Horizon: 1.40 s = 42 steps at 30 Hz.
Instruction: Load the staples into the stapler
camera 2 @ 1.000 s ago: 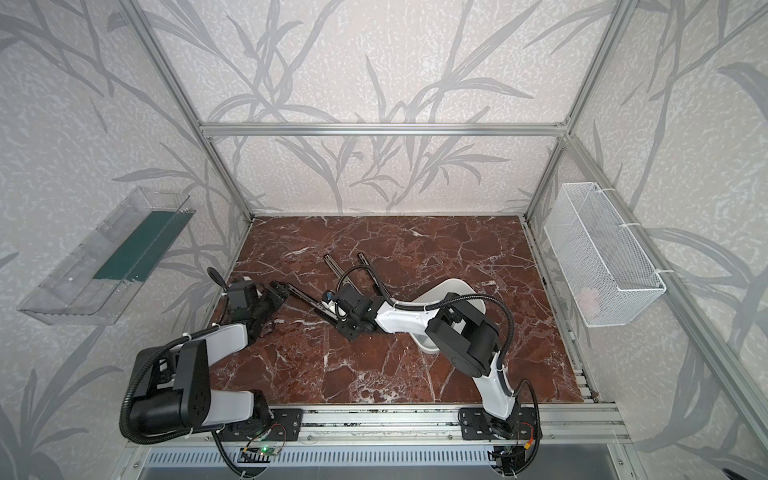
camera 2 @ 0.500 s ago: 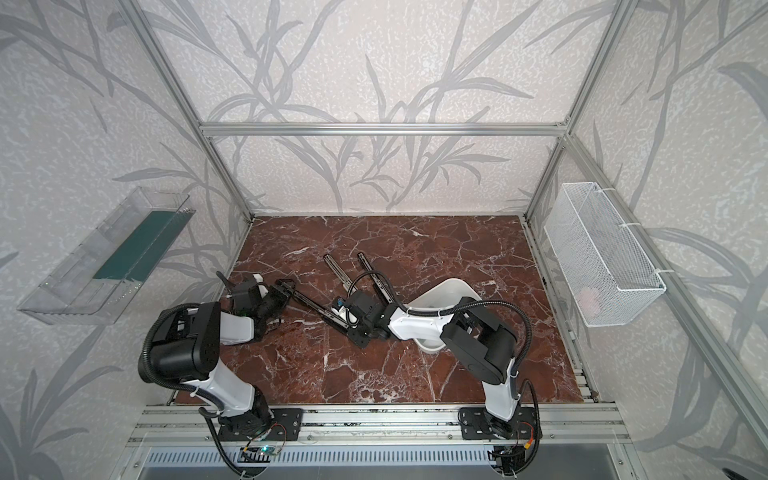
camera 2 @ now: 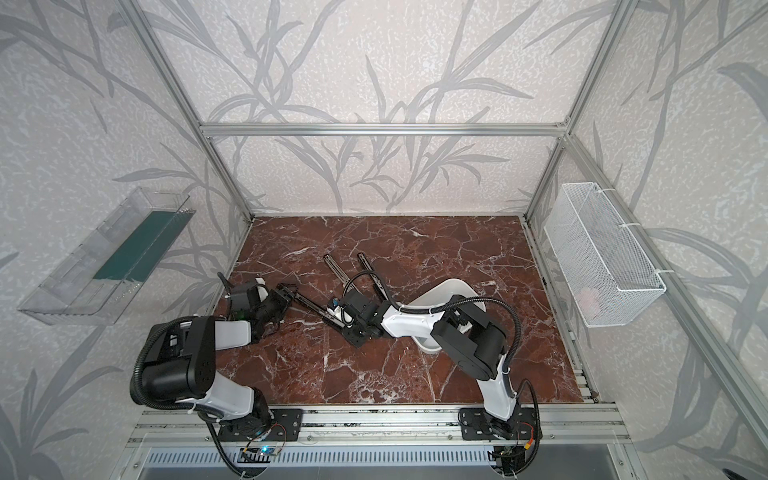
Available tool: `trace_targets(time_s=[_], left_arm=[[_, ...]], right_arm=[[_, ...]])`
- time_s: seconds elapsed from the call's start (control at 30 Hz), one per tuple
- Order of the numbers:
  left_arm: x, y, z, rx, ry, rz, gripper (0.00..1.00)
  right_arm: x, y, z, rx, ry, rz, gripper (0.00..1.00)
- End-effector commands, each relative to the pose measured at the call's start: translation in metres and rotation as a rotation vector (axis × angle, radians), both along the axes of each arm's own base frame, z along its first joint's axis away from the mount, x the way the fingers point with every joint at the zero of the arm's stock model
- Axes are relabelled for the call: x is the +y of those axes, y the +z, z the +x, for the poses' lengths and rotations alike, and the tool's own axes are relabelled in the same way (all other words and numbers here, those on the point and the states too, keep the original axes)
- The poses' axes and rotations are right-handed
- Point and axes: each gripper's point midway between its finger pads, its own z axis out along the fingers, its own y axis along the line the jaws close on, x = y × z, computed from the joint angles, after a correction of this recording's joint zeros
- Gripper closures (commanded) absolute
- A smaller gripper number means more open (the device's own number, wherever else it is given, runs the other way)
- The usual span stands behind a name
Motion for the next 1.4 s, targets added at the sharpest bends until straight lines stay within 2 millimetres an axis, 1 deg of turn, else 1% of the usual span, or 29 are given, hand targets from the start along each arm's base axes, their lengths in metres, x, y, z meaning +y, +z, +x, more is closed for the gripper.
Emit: trace_targets(time_s=[0.0, 0.13, 0.3, 0.4, 0.6, 0.73, 0.83, 0.97, 1.13, 1.27, 1.37], left_arm=[[-0.004, -0.005, -0.007, 0.030, -0.017, -0.015, 0.28], [-0.007, -0.006, -0.005, 0.027, -0.027, -0.027, 0.28], [-0.009, -0.008, -0.006, 0.023, -0.029, -0.048, 0.28], [-0.010, -0.006, -0.007, 0.014, -0.026, -0.058, 0.29], [-0.013, -0.003, -0.009, 0.012, -0.029, -0.074, 0.28], [-0.020, 0.000, -0.013, 0.011, -0.045, -0.089, 0.28], [-0.028, 0.004, -0.013, 0.008, -0.066, -0.096, 0.27], [-0.039, 0.011, -0.010, -0.010, -0.080, -0.119, 0.24], [-0.048, 0.011, -0.004, -0.022, -0.069, -0.197, 0.20], [-0.054, 0.007, -0.005, -0.021, -0.061, -0.234, 0.21], [-0.055, 0.009, -0.007, -0.024, -0.050, -0.228, 0.20]], right_arm=[[-0.002, -0.005, -0.004, 0.026, 0.002, -0.016, 0.80], [-0.004, 0.002, -0.004, 0.006, -0.005, 0.006, 0.89], [-0.003, 0.020, -0.009, -0.013, -0.006, 0.106, 0.94], [-0.002, 0.028, -0.011, -0.006, -0.024, 0.174, 0.95], [0.002, 0.040, -0.003, -0.026, -0.094, 0.267, 0.99], [0.006, 0.047, 0.002, -0.060, -0.095, 0.309, 1.00], [0.007, 0.050, 0.000, -0.064, -0.087, 0.330, 1.00], [0.008, 0.060, -0.003, -0.087, -0.076, 0.354, 1.00], [0.008, 0.071, -0.007, -0.107, -0.057, 0.370, 1.00], [0.010, 0.069, -0.008, -0.102, -0.055, 0.369, 1.00], [0.011, 0.064, -0.007, -0.088, -0.058, 0.355, 1.00]])
